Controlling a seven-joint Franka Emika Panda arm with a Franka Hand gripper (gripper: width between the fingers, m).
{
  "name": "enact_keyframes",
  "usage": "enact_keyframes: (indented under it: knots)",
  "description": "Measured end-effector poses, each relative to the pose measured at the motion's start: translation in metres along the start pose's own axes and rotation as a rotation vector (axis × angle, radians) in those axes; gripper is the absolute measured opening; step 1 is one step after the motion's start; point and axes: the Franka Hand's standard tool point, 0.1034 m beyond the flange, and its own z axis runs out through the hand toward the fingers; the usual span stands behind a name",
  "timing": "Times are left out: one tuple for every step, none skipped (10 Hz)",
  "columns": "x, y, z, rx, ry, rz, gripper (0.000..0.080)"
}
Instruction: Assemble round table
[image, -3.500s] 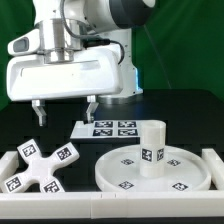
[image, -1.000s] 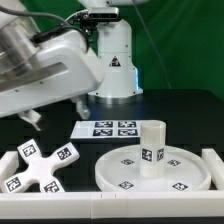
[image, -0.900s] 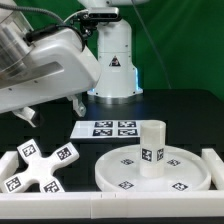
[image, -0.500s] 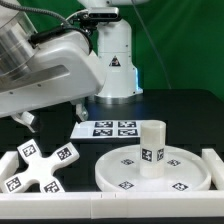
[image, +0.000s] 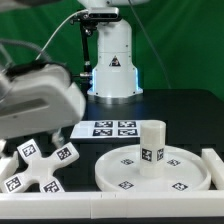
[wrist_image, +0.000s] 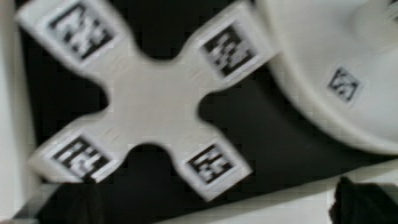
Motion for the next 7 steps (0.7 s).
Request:
enact_keyframes:
  knots:
    - [-0.004, -0.003, -0.002, 0.001, -0.006, 0.012, 0.0648]
    - [-0.004, -0.006, -0.002, -0.001, -0.007, 0.006, 0.0648]
    - [-0.004, -0.005, -0.001, 0.0, -0.009, 0.007, 0.0648]
    - [-0.004, -0.005, 0.0, -0.001, -0.01, 0.007, 0.0648]
    - [-0.005, -0.004, 0.006, -0.019, -0.029, 0.026, 0.0648]
    - [-0.006, -0.007, 0.013, -0.034, -0.046, 0.065, 0.0648]
    - [-0.005, -0.004, 0.017, -0.035, -0.046, 0.088, 0.0648]
